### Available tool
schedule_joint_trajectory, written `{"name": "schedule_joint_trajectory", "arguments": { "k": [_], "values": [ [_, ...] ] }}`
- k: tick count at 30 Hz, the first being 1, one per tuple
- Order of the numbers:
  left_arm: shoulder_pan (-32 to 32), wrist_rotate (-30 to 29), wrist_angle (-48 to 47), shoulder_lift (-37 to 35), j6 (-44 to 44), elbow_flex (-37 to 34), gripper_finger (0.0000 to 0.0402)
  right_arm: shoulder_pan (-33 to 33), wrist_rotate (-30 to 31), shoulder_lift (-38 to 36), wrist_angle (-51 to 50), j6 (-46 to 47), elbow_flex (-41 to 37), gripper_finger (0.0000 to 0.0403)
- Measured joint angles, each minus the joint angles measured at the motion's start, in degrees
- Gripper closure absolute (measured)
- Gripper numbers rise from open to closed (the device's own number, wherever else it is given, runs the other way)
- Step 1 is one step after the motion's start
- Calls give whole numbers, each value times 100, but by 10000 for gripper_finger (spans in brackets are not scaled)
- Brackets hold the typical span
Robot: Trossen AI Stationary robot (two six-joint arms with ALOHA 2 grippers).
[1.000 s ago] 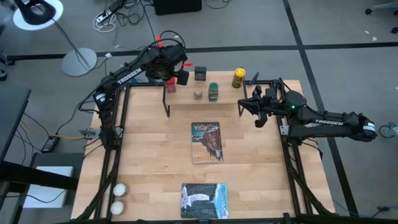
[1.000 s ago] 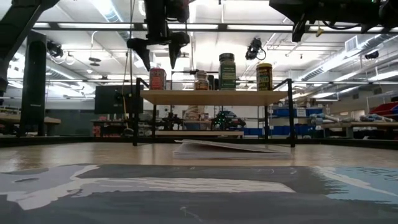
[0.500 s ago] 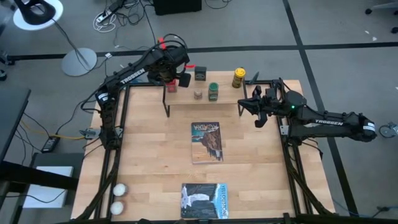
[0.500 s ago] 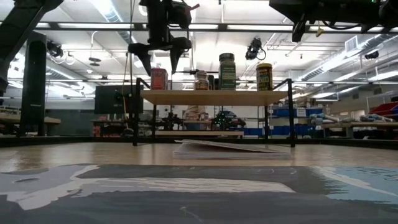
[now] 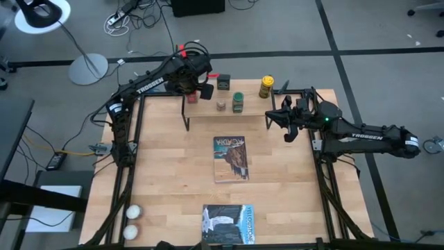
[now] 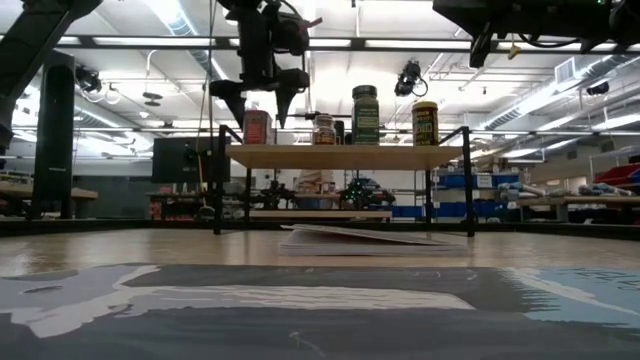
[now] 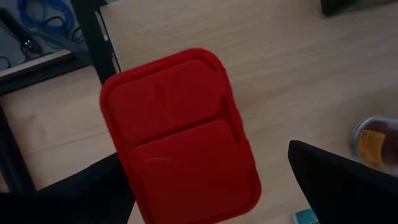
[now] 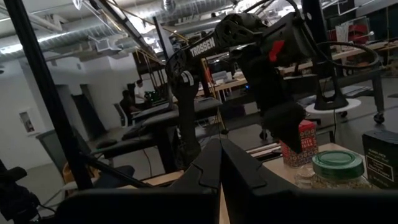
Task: Shelf spices
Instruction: Remove the red seasoning can on the shelf
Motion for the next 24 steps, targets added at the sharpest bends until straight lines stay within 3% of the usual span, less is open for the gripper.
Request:
{"name": "schedule_joint_trajectory", "arguments": {
  "k": [9,11,18,24],
  "values": [
    [20,0,-21,0,16,0,20,0,0,0,-2,0,0,396],
    [20,-2,-23,0,66,0,46,0,0,0,-4,0,0,396],
    [-12,-30,33,0,177,0,191,0,0,0,-9,35,0,396],
    [-87,-2,104,0,477,0,193,0,0,0,-9,44,0,396]
  ]
}}
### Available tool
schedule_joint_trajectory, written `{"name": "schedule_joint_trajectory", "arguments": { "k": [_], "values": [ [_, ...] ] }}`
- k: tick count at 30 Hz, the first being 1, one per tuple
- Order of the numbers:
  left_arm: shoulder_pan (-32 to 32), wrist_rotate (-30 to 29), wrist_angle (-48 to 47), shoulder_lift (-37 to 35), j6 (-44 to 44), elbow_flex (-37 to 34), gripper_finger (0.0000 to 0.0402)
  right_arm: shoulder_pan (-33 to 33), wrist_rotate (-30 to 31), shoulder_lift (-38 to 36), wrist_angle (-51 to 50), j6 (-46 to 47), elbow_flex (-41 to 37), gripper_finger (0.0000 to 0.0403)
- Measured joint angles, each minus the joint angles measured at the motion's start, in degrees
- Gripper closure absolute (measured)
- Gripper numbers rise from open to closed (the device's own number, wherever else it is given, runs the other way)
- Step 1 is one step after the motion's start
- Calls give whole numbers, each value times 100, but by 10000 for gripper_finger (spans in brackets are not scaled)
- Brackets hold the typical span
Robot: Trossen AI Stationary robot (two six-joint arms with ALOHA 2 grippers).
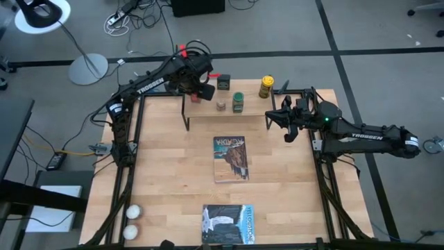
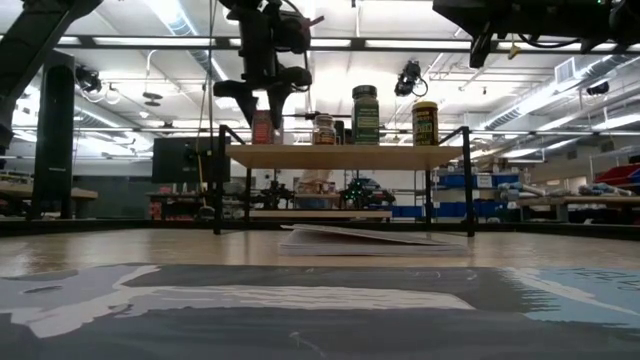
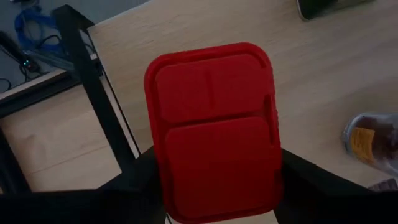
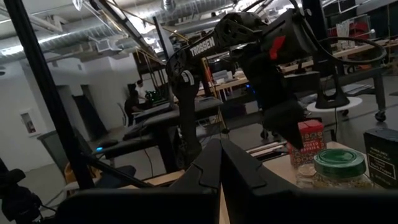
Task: Shelf spices
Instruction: Remove the red seasoning can on the shelf
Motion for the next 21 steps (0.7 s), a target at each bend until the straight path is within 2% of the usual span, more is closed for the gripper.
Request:
{"name": "schedule_joint_trajectory", "arguments": {
  "k": [5,12,21],
  "values": [
    [-205,76,-91,-41,310,0,193,0,0,0,-6,0,0,396],
    [-594,-309,-184,-448,428,4,193,0,0,0,-11,0,0,396],
    [-1698,-315,-492,-1278,808,15,193,36,-35,0,-19,7,0,396]
  ]
}}
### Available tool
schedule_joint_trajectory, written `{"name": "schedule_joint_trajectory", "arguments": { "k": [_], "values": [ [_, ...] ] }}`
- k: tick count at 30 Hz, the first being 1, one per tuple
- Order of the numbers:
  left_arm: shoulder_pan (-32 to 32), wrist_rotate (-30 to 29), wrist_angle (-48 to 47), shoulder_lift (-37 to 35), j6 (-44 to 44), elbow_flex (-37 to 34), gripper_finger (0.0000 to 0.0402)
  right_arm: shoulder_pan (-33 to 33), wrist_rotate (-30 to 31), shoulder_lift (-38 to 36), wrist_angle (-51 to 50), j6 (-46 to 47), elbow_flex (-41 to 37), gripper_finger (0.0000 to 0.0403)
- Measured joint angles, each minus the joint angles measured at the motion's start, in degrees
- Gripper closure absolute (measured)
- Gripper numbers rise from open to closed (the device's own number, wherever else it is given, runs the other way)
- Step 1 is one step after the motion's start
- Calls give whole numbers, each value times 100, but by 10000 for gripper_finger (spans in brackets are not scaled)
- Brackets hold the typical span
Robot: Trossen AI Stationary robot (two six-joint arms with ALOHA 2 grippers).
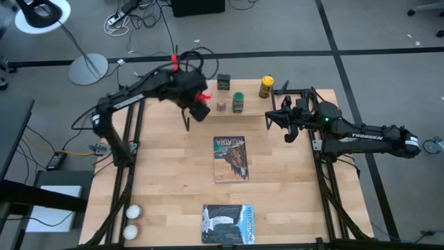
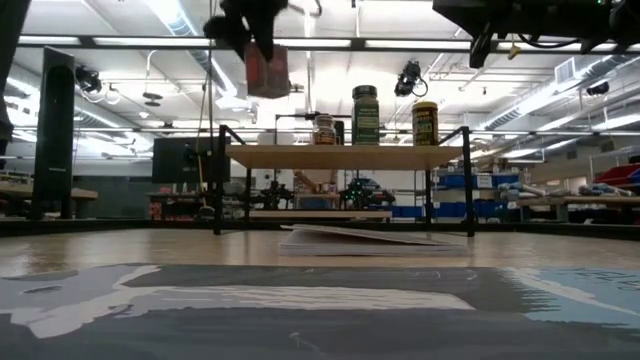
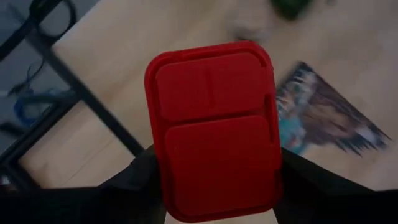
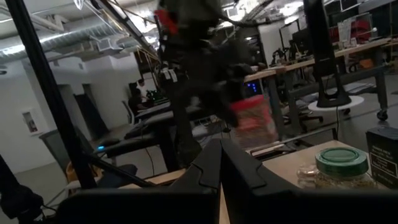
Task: Shelf spices
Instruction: Remove the red seasoning can on the shelf
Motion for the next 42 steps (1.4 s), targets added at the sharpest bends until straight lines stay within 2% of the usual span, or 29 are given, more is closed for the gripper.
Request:
{"name": "schedule_joint_trajectory", "arguments": {
  "k": [9,12,17,25,30,38,42],
  "values": [
    [-1764,-312,-120,-113,492,-126,193,5,-24,0,-11,2,0,396],
    [-2250,-492,-228,-103,366,-575,193,5,-24,0,-9,2,0,396],
    [-2751,-742,-202,-105,37,-1717,193,5,-24,0,-7,7,0,396],
    [-2902,-598,221,-146,-95,-3337,193,5,-24,1,-3,242,1,396],
    [-2906,-413,1038,-441,-62,-4124,193,5,-55,2,2,308,2,396],
    [-2904,-287,1460,-882,-9,-4954,193,5,-72,2,16,312,2,396],
    [-2899,-160,1806,-1018,91,-5336,193,5,-72,1,24,595,2,396]
  ]
}}
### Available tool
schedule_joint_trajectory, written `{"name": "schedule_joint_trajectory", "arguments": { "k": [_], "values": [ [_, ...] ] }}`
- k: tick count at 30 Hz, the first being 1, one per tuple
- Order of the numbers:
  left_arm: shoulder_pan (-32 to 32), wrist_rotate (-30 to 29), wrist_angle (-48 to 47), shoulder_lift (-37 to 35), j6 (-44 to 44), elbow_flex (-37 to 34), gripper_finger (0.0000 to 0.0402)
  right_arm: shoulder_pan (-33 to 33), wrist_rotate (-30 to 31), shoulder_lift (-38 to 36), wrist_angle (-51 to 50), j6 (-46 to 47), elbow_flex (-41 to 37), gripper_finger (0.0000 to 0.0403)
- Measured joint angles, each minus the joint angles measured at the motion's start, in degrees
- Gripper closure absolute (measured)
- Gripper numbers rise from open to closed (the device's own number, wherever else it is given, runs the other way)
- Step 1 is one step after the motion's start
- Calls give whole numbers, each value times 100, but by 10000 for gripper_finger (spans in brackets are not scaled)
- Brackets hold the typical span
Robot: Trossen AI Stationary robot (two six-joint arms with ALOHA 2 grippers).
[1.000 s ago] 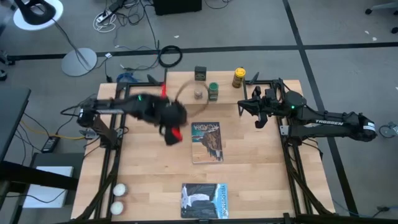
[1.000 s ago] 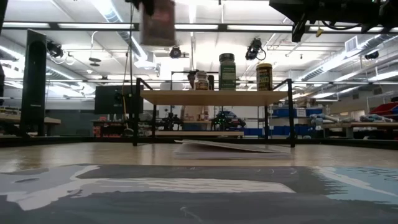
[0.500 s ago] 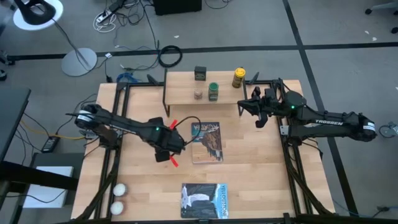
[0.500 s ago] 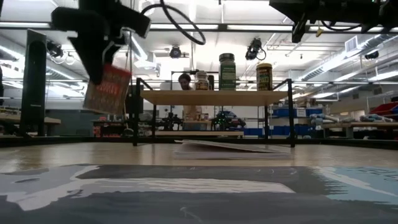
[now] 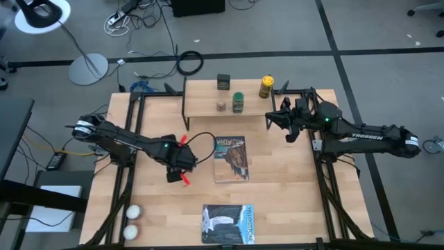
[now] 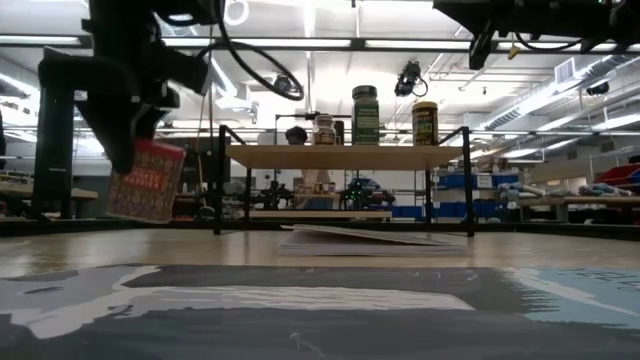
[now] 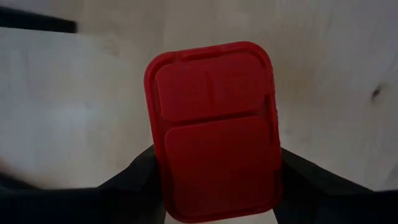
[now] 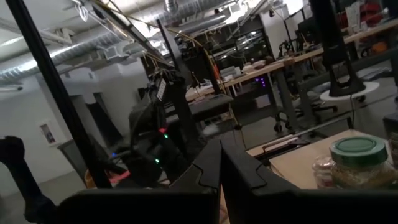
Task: Shelf spices
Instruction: Remove the red seasoning can on the shelf, then remove the brown seasoning bottle on the shelf
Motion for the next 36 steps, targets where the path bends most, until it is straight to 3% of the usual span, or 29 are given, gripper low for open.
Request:
{"name": "schedule_joint_trajectory", "arguments": {
  "k": [12,22,30,36],
  "values": [
    [0,10,635,-114,107,-797,193,1,1,1,2,111,0,396],
    [0,-19,651,-164,-146,-846,192,2,2,1,-22,107,0,396],
    [0,-174,224,-287,-585,-528,73,1,1,83,-47,29,2,394],
    [-30,-216,-303,-304,-759,109,53,1,0,186,-59,-7,4,377]
  ]
}}
